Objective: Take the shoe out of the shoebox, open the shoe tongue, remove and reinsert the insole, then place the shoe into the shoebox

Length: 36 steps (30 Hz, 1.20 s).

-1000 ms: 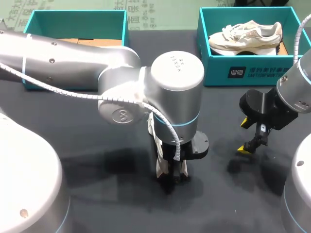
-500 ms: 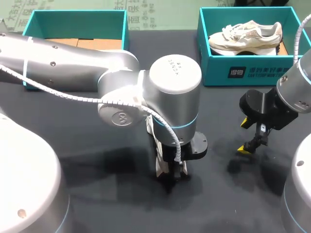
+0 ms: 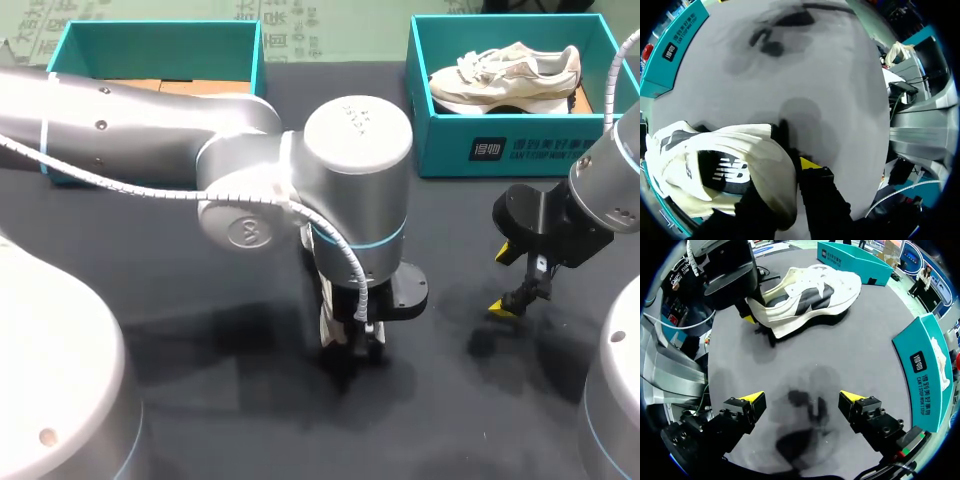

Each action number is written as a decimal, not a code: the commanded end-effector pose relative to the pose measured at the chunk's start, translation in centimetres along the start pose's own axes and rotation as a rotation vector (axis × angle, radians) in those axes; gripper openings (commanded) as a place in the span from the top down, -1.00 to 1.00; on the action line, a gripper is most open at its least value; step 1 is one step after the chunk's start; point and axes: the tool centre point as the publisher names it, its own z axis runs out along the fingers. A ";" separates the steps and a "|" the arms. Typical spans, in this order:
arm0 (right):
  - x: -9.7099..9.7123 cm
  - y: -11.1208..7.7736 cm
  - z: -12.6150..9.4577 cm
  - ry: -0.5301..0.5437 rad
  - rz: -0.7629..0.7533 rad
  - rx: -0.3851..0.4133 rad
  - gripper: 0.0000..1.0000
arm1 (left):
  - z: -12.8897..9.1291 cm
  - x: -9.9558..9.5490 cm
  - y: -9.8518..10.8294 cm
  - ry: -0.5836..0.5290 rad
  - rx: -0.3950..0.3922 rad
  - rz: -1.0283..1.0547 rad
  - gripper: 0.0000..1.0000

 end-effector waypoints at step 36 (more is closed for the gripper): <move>0.2 0.0 0.0 -0.003 0.001 0.001 -1.00 | -18.8 -7.0 6.9 0.137 -0.025 0.189 1.00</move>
